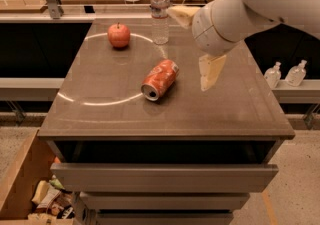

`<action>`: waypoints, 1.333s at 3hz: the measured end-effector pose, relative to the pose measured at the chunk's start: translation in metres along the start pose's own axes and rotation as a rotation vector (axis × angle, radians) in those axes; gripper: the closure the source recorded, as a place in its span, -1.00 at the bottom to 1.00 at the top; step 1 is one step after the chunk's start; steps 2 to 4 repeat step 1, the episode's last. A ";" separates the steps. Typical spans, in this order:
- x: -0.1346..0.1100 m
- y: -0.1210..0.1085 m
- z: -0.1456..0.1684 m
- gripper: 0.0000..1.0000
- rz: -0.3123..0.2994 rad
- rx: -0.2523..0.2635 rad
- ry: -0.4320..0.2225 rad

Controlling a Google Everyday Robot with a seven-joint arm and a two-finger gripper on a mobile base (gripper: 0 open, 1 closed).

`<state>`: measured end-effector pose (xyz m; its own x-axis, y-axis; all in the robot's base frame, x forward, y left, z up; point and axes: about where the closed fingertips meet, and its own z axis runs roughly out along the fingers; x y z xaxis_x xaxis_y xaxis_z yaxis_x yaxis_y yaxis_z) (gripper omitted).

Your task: Knock coke can over

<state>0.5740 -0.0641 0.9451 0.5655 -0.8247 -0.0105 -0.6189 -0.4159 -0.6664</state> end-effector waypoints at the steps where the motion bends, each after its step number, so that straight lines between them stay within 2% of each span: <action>1: 0.012 -0.021 -0.018 -1.00 0.049 0.135 0.022; 4: 0.012 -0.021 -0.018 -1.00 0.049 0.135 0.022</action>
Offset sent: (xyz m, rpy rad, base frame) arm 0.0000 0.0000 0.0000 0.0000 0.0000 0.0000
